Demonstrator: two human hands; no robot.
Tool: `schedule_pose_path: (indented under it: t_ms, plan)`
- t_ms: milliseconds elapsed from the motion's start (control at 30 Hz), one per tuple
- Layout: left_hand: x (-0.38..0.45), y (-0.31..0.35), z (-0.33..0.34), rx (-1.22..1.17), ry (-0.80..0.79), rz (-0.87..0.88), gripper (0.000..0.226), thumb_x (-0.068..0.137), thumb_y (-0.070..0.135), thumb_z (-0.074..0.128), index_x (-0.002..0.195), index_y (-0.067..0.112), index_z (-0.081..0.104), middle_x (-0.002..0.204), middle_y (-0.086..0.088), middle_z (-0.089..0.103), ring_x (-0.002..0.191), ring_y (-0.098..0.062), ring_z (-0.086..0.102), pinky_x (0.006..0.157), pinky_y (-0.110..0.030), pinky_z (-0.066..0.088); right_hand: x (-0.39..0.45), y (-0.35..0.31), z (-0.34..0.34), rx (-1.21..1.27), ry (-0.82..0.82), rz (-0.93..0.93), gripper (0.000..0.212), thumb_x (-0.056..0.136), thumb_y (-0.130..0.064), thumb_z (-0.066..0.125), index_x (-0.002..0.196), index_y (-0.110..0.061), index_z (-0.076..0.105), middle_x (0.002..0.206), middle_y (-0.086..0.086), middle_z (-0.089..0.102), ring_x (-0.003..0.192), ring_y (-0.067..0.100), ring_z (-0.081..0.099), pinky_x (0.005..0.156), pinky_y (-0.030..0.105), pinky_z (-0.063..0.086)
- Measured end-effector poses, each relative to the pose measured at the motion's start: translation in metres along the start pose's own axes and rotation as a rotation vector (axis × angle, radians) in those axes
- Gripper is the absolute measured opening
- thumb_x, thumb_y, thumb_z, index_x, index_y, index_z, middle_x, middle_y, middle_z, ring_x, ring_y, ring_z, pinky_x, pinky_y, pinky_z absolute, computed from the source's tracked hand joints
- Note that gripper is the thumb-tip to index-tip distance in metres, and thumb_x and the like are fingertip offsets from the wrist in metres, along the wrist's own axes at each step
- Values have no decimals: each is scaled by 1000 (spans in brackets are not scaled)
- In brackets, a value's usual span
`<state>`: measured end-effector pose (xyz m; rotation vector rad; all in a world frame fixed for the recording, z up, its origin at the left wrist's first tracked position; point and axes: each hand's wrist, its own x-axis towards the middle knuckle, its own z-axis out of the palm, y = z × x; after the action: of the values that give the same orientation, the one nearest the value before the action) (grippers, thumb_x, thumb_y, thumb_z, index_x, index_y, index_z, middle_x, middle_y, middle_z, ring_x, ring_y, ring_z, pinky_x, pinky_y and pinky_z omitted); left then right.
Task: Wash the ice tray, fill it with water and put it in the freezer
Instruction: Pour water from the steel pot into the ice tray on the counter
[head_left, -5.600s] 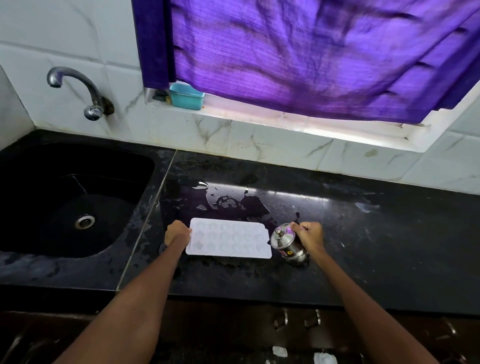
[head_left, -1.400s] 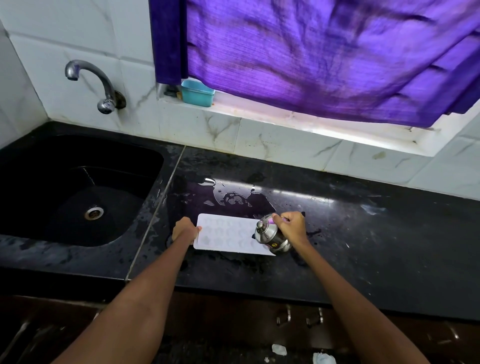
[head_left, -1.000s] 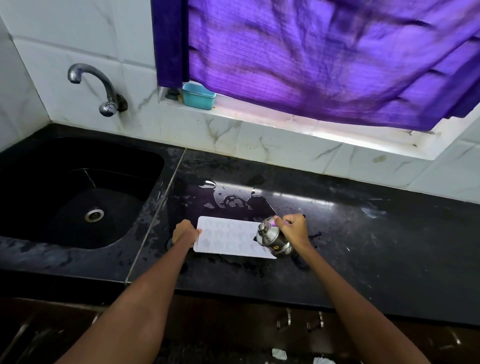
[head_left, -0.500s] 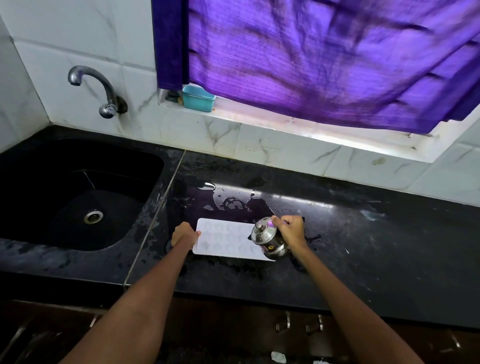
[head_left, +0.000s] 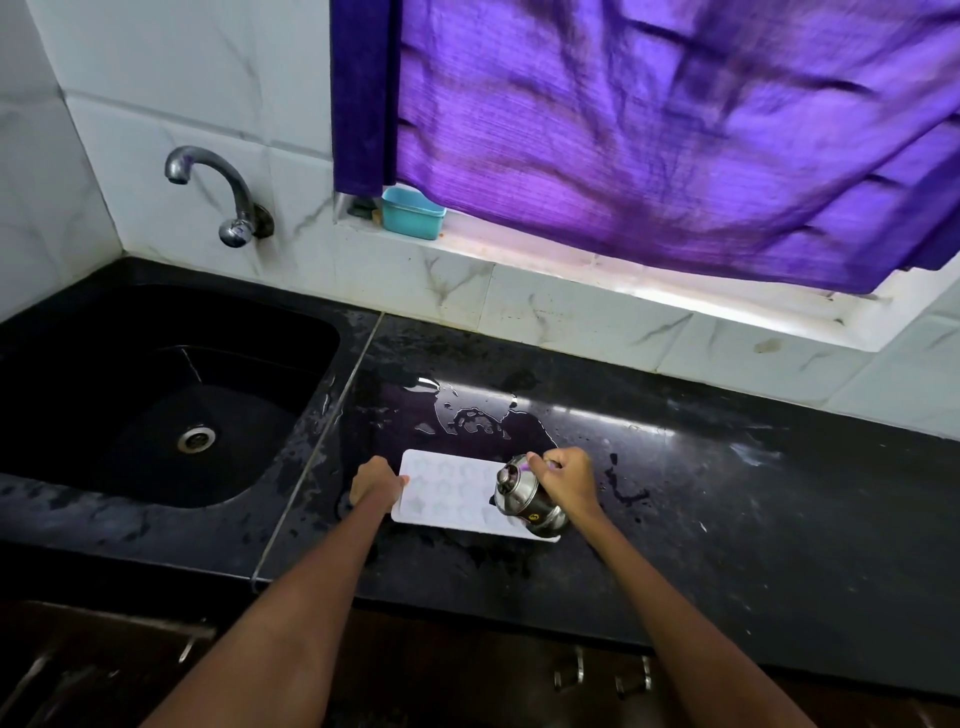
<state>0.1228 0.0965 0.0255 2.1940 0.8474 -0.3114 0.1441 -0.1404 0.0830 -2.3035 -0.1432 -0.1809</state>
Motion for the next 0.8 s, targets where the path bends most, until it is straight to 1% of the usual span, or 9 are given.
schedule_pose_path:
  t_ms: [133, 233, 300, 433, 500, 600, 700, 733, 800]
  plan:
    - [1, -1, -1, -13, -10, 5, 38, 88, 26, 65, 117, 2, 61, 125, -17, 61, 113, -34, 61, 92, -40, 52, 1, -1, -1, -8, 0, 2, 63, 77, -11, 69, 40, -21, 19, 41, -8, 17, 34, 9, 20, 47, 26, 21]
    - [1, -2, -2, -18, -17, 7, 36, 87, 26, 66, 114, 2, 62, 122, -17, 64, 109, -34, 64, 90, -41, 54, 0, -2, -2, -8, 7, 2, 64, 76, -11, 69, 39, -20, 19, 37, -11, 16, 33, 9, 20, 46, 25, 22]
    - [1, -2, -2, -13, -16, 5, 36, 87, 26, 66, 113, 2, 63, 120, -16, 64, 107, -33, 65, 89, -40, 54, 1, -2, -1, -9, 9, -2, 64, 76, -11, 70, 38, -20, 19, 34, -9, 15, 33, 9, 20, 46, 25, 23]
    - [2, -2, -1, -9, -19, 7, 35, 87, 27, 66, 111, 2, 62, 118, -16, 65, 104, -34, 66, 88, -41, 55, 1, -2, 0, -11, 18, -10, 64, 76, -11, 69, 38, -21, 19, 37, -12, 17, 32, 10, 23, 50, 25, 28]
    - [3, -3, -1, -14, -17, 7, 34, 87, 28, 66, 109, 3, 62, 116, -16, 66, 102, -34, 67, 87, -42, 55, 1, -3, 0, -13, 17, -12, 63, 77, -11, 69, 39, -21, 20, 38, -10, 18, 32, 10, 23, 50, 25, 28]
    - [3, -3, -1, -19, -15, 8, 34, 87, 27, 66, 109, 2, 62, 115, -16, 67, 101, -34, 67, 87, -42, 56, 1, -3, -1, -14, 6, -10, 62, 77, -12, 69, 40, -21, 21, 39, -7, 20, 32, 10, 23, 47, 23, 26]
    - [3, -3, -1, -17, -14, 12, 33, 87, 27, 65, 110, 2, 62, 117, -16, 66, 104, -34, 66, 88, -40, 55, 0, -3, 0, -12, 6, -22, 63, 77, -11, 69, 40, -22, 19, 38, -11, 18, 32, 10, 22, 44, 21, 22]
    - [2, -2, -1, -13, -13, 15, 33, 87, 26, 65, 110, 2, 62, 118, -16, 65, 105, -34, 65, 88, -39, 55, 0, -3, 0, -8, 11, -30, 64, 77, -10, 69, 40, -22, 18, 35, -8, 16, 33, 10, 22, 44, 21, 21]
    - [2, -2, -1, -8, -9, 18, 34, 88, 26, 65, 112, 2, 62, 121, -16, 64, 109, -34, 63, 88, -38, 53, 0, -1, 1, 4, 22, -34, 65, 77, -8, 69, 41, -22, 16, 31, -3, 19, 33, 10, 22, 44, 23, 21]
